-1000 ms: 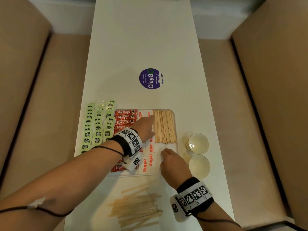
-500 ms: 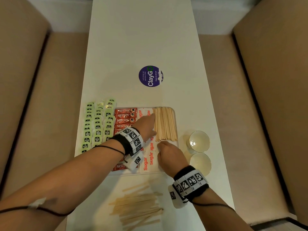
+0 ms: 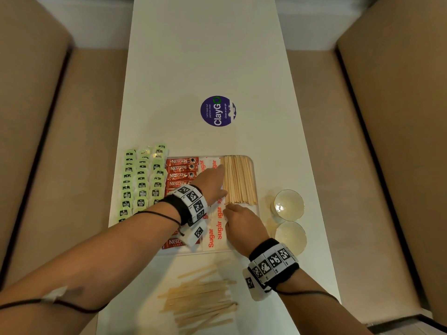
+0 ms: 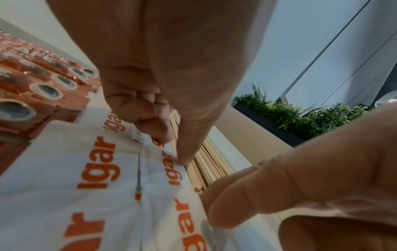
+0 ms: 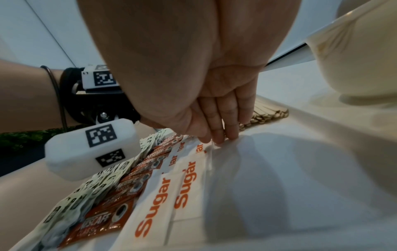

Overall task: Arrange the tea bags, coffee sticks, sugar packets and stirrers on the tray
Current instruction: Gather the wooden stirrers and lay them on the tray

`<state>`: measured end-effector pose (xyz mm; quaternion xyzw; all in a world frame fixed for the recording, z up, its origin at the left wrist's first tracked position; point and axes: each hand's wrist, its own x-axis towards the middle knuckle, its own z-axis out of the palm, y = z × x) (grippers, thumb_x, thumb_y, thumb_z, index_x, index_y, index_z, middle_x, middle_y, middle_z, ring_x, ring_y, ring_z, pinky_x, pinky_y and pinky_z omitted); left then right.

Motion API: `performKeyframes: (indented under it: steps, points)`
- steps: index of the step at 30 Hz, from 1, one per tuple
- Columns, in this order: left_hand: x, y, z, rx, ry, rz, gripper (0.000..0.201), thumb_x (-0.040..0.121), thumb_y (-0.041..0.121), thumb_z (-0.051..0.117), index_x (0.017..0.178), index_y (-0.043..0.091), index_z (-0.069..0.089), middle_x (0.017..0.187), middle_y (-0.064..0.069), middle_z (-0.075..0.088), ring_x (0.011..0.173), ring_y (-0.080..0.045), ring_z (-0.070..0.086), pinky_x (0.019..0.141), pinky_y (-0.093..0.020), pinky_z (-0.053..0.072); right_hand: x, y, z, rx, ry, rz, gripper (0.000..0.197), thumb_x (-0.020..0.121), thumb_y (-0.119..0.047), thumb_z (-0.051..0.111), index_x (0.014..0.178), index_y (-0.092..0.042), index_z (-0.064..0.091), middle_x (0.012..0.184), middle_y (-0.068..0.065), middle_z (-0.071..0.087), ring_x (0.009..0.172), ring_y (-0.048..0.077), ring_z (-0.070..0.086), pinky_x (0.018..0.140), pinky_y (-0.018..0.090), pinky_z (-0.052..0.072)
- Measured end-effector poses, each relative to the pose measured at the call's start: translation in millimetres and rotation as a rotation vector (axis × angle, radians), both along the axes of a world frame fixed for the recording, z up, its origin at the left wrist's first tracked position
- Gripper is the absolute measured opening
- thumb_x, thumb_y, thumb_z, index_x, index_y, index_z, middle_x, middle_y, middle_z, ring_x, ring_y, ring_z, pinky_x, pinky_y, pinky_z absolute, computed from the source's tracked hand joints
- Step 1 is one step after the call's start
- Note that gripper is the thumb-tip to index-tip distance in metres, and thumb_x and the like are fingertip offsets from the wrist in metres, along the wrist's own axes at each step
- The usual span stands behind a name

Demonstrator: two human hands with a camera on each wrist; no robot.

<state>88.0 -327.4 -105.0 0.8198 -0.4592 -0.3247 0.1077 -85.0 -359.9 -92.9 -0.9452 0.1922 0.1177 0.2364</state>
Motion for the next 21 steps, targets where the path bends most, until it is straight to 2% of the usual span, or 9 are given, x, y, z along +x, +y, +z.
performKeyframes:
  steps: [3,6,11,14,17,21]
  points:
    - [0.5,0.4,-2.5,0.0,-0.009,-0.003,0.039,0.087,0.026,0.073,0.111,0.013,0.045,0.084,-0.001,0.058,0.079,-0.02,0.06,0.055,-0.027,0.038,3.0,-2.0,-0.1,-0.005,0.012,0.003,0.016,0.09,-0.007,0.051,0.087,-0.01,0.067,0.092,0.004,0.066,0.08,0.024,0.06,0.068,0.035,0.053]
    - [0.9,-0.1,-3.6,0.002,-0.027,-0.006,0.039,0.087,0.028,0.073,0.108,0.014,0.045,0.087,-0.002,0.059,0.078,-0.02,0.059,0.055,-0.027,0.038,4.9,-4.3,4.5,0.007,0.041,-0.001,0.018,0.091,-0.009,0.049,0.087,-0.011,0.067,0.092,0.003,0.066,0.08,0.022,0.062,0.072,0.034,0.055]
    - [0.7,-0.5,-3.1,0.002,-0.002,-0.003,0.042,0.088,0.029,0.073,0.116,0.014,0.046,0.086,0.002,0.058,0.075,-0.015,0.057,0.053,-0.024,0.034,-9.4,-16.7,16.3,0.033,0.211,-0.132,0.022,0.095,-0.015,0.044,0.091,-0.01,0.065,0.092,0.005,0.066,0.077,0.021,0.061,0.073,0.032,0.053]
    - [0.0,-1.5,-4.0,0.01,0.001,-0.01,0.044,0.088,0.03,0.072,0.119,0.012,0.046,0.088,0.0,0.06,0.075,-0.016,0.058,0.054,-0.025,0.04,-9.7,-25.3,14.2,0.027,0.21,-0.196,0.019,0.094,-0.013,0.044,0.088,-0.012,0.061,0.09,0.005,0.063,0.078,0.022,0.06,0.071,0.03,0.049]
    - [-0.6,-2.4,-4.7,0.008,0.011,-0.013,0.045,0.088,0.03,0.072,0.12,0.012,0.047,0.091,-0.002,0.062,0.078,-0.018,0.061,0.06,-0.029,0.049,-4.7,-31.1,10.0,0.027,0.183,-0.223,0.017,0.096,-0.017,0.045,0.089,-0.013,0.06,0.087,0.002,0.059,0.078,0.022,0.059,0.067,0.03,0.044]
    - [0.4,-1.9,-5.0,-0.003,0.013,-0.01,0.044,0.088,0.03,0.071,0.12,0.013,0.047,0.09,-0.002,0.062,0.076,-0.017,0.061,0.061,-0.03,0.051,-4.9,-35.0,9.0,-0.007,0.162,-0.218,0.021,0.099,-0.023,0.044,0.086,-0.014,0.059,0.085,0.003,0.059,0.072,0.02,0.053,0.064,0.028,0.038]
